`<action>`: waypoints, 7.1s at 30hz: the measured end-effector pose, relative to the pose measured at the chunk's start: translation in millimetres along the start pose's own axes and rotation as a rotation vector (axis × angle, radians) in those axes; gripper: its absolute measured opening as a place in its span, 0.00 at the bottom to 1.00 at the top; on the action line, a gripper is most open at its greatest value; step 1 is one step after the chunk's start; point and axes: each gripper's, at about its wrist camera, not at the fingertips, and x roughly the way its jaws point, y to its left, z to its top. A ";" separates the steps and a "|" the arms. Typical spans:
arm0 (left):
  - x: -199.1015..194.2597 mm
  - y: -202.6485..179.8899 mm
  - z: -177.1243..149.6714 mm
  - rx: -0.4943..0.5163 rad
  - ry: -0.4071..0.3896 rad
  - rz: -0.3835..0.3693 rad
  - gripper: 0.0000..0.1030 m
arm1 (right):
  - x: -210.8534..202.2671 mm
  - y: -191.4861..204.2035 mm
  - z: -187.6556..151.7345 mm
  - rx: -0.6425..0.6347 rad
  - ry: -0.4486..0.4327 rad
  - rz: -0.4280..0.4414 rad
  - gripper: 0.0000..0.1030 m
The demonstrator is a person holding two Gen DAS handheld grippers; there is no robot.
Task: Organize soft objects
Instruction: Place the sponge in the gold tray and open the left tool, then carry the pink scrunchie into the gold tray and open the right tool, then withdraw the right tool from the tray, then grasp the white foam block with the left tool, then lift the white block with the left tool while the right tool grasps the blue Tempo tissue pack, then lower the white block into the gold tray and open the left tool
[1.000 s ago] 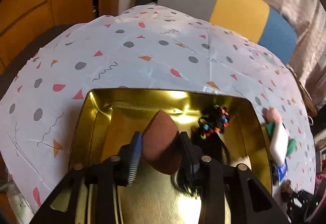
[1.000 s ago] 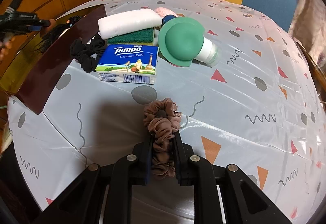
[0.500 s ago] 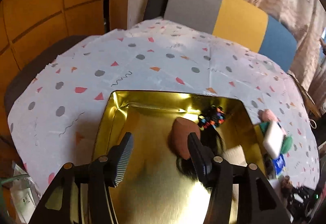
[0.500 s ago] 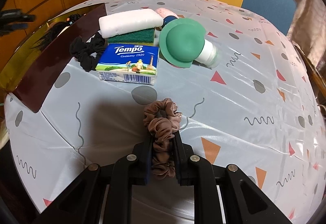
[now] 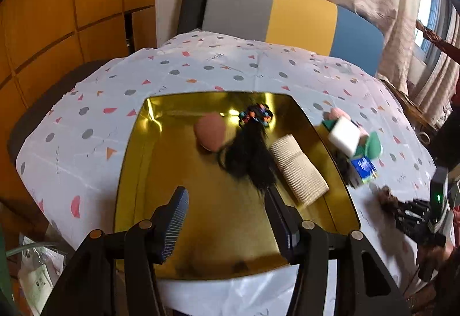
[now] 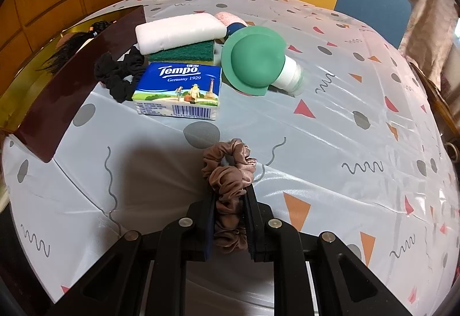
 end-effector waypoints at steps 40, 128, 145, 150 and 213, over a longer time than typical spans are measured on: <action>-13.2 31.1 -37.6 -0.094 0.022 -0.022 0.54 | -78.5 94.6 82.3 0.129 -0.164 0.261 0.13; 167.6 -221.4 85.4 0.475 0.234 -0.168 0.56 | -35.1 -79.2 12.1 0.466 -0.068 0.084 0.79; 25.8 -126.5 37.9 0.232 0.034 -0.282 0.57 | -22.9 -27.1 25.1 0.315 -0.056 0.185 1.00; 9.7 -94.7 20.1 0.159 0.034 -0.284 0.57 | -5.1 -1.9 59.2 0.275 -0.049 0.198 1.00; 129.7 84.8 85.5 -0.182 0.177 0.118 0.75 | -10.1 -16.2 1.0 0.175 0.018 0.054 0.70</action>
